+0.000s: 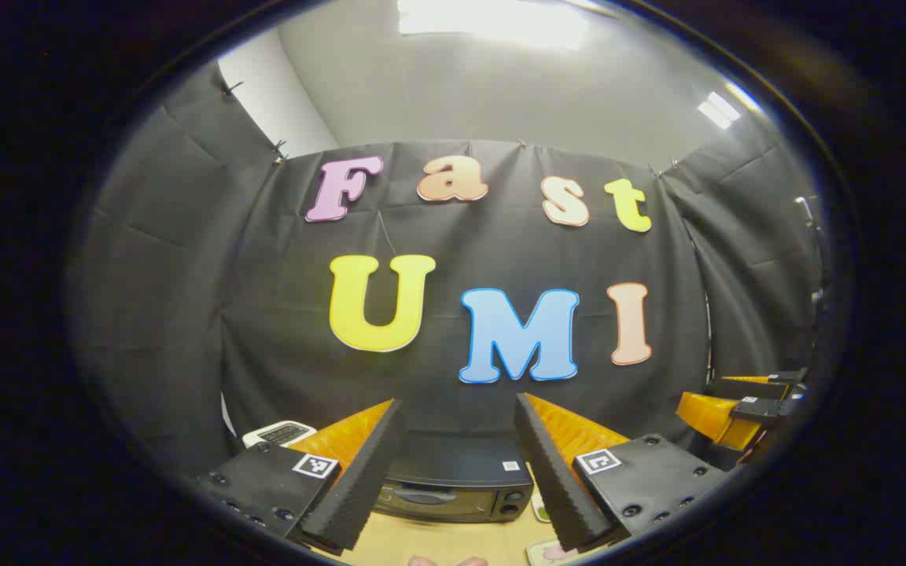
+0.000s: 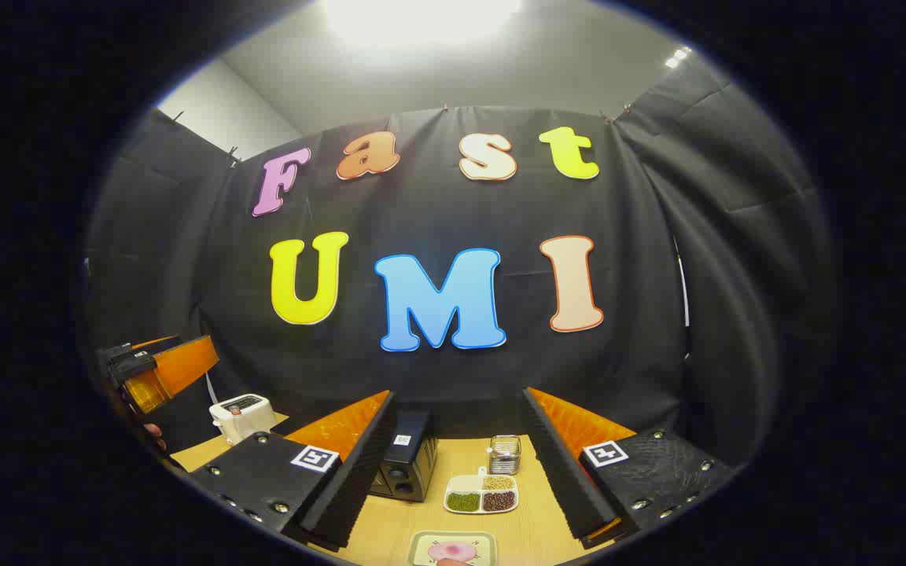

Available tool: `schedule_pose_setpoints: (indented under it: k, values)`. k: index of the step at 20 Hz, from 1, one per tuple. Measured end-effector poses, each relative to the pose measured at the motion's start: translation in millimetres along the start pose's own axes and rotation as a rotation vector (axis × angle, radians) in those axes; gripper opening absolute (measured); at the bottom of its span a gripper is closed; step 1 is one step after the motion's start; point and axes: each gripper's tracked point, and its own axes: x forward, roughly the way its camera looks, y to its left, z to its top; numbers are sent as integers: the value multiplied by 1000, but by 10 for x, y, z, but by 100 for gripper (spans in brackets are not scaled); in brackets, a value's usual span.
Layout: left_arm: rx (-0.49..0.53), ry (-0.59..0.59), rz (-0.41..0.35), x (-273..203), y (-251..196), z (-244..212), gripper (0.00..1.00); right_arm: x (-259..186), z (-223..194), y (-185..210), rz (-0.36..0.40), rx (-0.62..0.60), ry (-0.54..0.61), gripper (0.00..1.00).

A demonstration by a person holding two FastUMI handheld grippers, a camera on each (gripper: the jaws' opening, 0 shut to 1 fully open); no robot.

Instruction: Open the electric oven with the left hand, put the food in, and close the electric oven.

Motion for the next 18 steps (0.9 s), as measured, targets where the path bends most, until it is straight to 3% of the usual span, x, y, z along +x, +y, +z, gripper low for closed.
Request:
schedule_pose_setpoints:
  k: [3, 6, 13, 14, 15, 16, 18]
  values:
    - [7, -4, -31, 58, 68, 55, 94, 6, 40, 116, -16, 19, 1, 97]
    - [29, 13, -54, 137, 136, -25, 98, 16, 70, 210, -30, 0, -17, 98]
    - [8, 41, -52, 215, 374, -176, 94, 60, 12, 398, -39, -21, -8, 98]
    - [13, 50, -53, 236, 388, -239, 98, 60, -17, 396, -43, -23, -3, 97]
    - [19, 67, -53, 259, 400, -304, 91, 69, -49, 404, -44, -20, 6, 97]
    - [22, 87, -54, 275, 409, -399, 97, 79, -89, 409, -45, -16, 17, 97]
    - [20, 127, -62, 349, 402, -600, 96, 79, -162, 371, -54, -18, 36, 97]
